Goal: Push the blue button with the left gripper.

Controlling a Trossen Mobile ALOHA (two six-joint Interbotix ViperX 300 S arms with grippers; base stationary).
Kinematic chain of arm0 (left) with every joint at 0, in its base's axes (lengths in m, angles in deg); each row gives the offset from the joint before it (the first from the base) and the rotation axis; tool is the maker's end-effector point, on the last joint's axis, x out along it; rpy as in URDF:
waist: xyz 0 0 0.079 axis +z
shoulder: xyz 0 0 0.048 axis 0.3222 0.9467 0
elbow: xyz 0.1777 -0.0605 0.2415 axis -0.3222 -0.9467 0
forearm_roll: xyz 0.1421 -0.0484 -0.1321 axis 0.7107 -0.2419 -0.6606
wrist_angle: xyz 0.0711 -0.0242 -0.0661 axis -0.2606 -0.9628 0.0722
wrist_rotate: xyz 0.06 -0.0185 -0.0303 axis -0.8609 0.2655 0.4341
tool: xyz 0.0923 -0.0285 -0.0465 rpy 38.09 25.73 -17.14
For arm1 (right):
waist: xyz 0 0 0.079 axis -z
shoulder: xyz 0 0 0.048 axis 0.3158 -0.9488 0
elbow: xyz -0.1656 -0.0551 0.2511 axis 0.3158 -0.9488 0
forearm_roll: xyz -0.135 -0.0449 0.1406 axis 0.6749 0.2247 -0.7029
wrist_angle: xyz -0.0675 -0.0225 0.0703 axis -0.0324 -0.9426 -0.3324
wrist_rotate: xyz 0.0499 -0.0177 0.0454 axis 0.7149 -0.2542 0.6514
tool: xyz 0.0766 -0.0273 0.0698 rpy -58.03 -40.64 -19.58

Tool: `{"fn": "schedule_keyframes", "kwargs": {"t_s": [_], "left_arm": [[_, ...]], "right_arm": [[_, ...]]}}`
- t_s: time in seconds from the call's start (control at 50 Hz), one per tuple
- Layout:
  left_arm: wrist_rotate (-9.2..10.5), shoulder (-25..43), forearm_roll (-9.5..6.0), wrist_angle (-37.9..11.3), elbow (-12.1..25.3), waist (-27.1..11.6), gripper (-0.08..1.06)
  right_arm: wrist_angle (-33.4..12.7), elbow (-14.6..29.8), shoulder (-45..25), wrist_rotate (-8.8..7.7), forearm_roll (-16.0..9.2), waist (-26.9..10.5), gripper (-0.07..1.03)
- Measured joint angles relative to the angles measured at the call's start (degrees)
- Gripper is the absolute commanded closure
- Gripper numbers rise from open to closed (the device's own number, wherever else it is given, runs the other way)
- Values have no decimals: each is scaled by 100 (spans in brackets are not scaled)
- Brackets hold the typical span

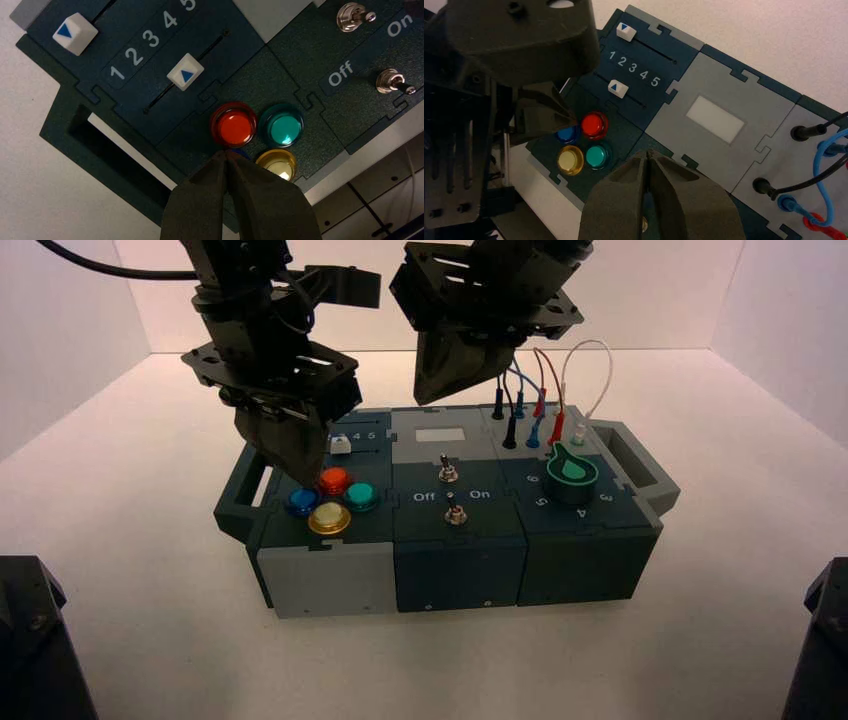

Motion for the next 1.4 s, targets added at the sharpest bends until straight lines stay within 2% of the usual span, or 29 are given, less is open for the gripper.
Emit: {"fn": "schedule_keyframes", "kwargs": {"t_s": [0.44, 0.82, 1.0, 1.3, 1.4], "left_arm": [[0, -404, -9, -185, -9, -18, 101], [0, 158, -9, -158, 53, -18, 101], [0, 193, 0, -158, 88, -18, 101], [18, -422, -9, -431, 9, -26, 101], [97, -712, -9, -457, -9, -26, 101]], "right_arm": [[0, 0, 9, -18, 9, 0, 99], [0, 0, -53, -26, 18, 0, 99], [0, 0, -53, -26, 18, 0, 99], [-114, 0, -53, -62, 35, 0, 99], [-158, 0, -53, -53, 35, 0, 99]]}}
